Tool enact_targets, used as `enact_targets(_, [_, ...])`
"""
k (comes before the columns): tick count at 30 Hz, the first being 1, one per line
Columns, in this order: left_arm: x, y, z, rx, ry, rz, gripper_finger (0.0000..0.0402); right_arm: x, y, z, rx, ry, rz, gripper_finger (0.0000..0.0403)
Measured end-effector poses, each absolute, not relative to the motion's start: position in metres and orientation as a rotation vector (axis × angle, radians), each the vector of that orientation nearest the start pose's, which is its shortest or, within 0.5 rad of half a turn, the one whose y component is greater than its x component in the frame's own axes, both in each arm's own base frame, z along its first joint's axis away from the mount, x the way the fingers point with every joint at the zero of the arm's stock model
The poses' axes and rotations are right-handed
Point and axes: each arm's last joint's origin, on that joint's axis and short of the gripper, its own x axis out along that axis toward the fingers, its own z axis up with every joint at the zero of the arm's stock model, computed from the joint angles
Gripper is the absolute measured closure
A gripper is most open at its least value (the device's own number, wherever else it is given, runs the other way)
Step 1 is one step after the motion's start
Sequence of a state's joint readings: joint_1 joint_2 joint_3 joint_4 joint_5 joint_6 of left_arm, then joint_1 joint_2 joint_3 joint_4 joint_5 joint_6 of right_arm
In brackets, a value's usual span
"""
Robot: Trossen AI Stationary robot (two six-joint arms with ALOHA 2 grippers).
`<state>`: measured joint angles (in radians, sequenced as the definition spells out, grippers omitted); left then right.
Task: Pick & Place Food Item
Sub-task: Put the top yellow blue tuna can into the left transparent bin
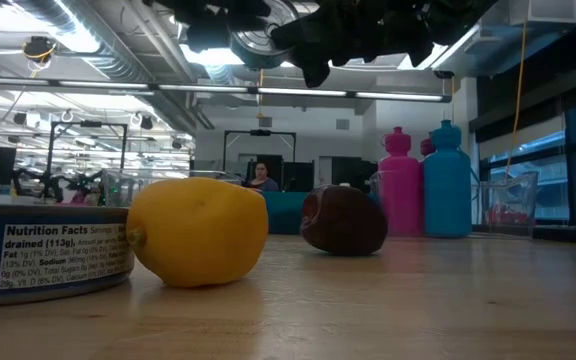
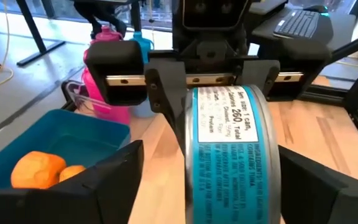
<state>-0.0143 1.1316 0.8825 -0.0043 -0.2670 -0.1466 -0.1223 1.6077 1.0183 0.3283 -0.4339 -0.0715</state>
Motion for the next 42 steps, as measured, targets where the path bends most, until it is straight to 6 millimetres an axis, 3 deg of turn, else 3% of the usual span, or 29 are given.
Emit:
enact_targets(9, [0.253,0.004,0.316,-0.078,0.237,0.265,0.0177,0.356,-0.032,0.257,0.003,0.241,0.319,0.0258])
enact_targets(15, [0.253,0.004,0.316,-0.057,0.239,0.261,0.0258,0.356,-0.032,0.257,0.012,0.243,0.316,0.0256])
enact_targets(17, [0.253,0.004,0.316,-0.055,0.243,0.261,0.0285,0.356,-0.032,0.257,0.013,0.243,0.312,0.0227])
enact_targets(20, [0.253,0.004,0.315,-0.042,0.247,0.26,0.0286,0.356,-0.032,0.258,0.025,0.24,0.317,0.0165])
enact_targets(23, [0.253,0.004,0.316,-0.042,0.244,0.259,0.0286,0.356,-0.031,0.258,0.03,0.242,0.319,0.0131])
enact_targets(32, [0.248,0.004,0.316,0.021,0.277,0.267,0.0286,0.356,-0.033,0.258,0.052,0.246,0.312,0.013])
enact_targets(42, [0.206,0.012,0.328,0.1,0.346,0.512,0.0286,0.345,-0.047,0.264,0.105,0.298,0.27,0.0091])
